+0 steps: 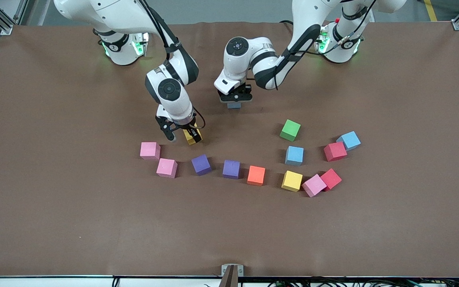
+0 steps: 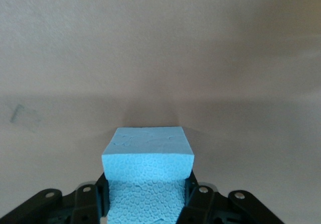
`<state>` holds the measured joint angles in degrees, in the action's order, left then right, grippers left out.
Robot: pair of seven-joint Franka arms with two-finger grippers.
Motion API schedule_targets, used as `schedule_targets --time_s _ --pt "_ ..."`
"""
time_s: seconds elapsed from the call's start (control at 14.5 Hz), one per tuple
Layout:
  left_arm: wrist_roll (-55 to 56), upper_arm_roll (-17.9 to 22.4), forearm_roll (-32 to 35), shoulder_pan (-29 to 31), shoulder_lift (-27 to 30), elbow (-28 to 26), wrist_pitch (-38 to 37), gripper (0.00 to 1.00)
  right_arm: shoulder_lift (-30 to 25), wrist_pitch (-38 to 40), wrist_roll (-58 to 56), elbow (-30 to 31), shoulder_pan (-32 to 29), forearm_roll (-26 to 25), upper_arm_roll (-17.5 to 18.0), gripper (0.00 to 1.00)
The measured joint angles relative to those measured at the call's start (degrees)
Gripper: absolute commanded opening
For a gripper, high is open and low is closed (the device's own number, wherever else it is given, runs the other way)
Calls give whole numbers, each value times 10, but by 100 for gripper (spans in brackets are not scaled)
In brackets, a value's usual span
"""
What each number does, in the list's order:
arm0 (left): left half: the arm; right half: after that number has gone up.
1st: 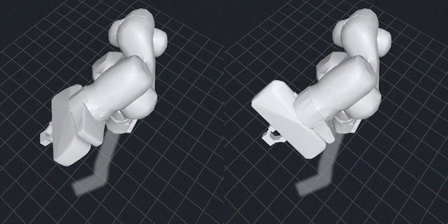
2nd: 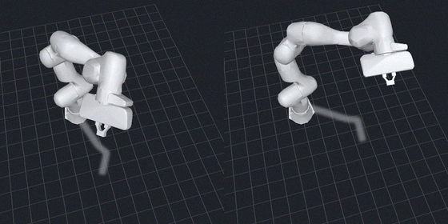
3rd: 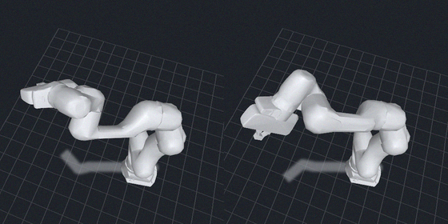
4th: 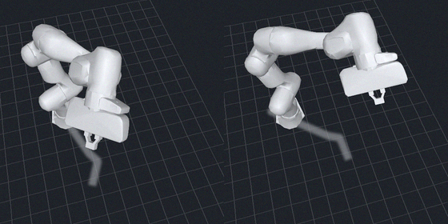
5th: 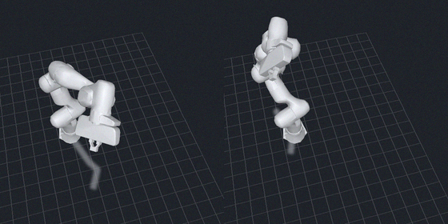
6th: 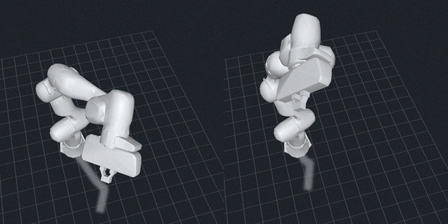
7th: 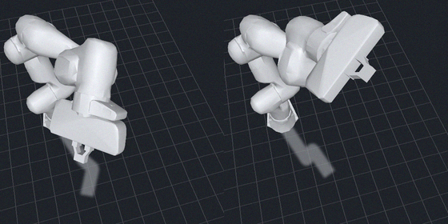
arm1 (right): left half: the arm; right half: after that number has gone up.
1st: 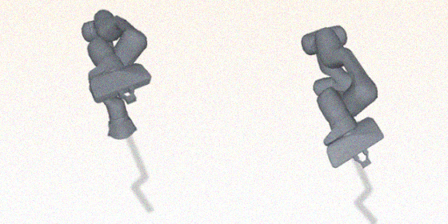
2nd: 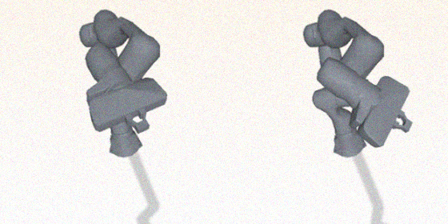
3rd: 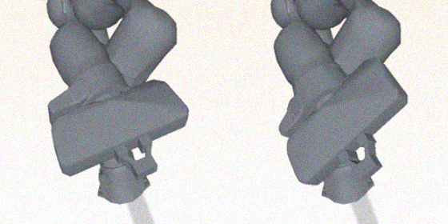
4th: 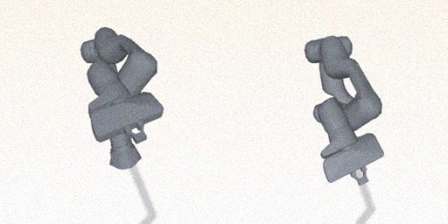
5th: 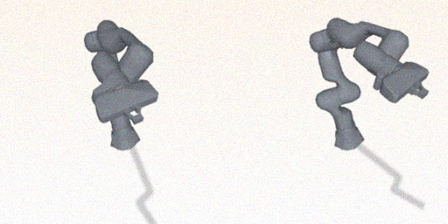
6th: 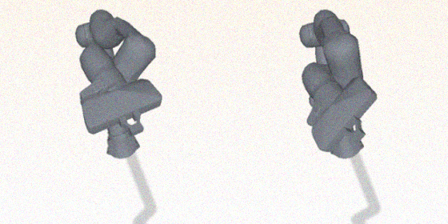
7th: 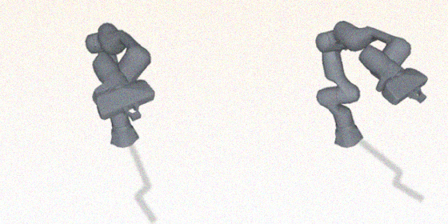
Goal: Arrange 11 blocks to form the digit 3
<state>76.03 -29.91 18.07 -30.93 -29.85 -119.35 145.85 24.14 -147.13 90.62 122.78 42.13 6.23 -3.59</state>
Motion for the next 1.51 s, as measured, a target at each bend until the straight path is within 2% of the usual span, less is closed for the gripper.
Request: schedule_targets --time_s 0.48,0.83,0.89,0.96,1.03,1.51 --pt "1 1 7 -9 -16 24 0 38 -3 10 54 -2 0 1 -6 0" --pt "-9 1 12 -10 -27 32 -1 40 -44 27 82 18 -7 1 -10 0" --pt "-10 1 13 -10 -27 32 -1 58 -55 28 92 28 -8 1 -11 0" --pt "-10 1 13 -10 -27 33 -1 96 -64 29 104 38 -8 1 -11 0" --pt "-10 2 13 -9 -27 35 -1 100 -74 29 116 48 -8 1 -11 0" --pt "-40 4 13 14 -18 72 -24 100 -132 30 205 107 9 1 -6 0"
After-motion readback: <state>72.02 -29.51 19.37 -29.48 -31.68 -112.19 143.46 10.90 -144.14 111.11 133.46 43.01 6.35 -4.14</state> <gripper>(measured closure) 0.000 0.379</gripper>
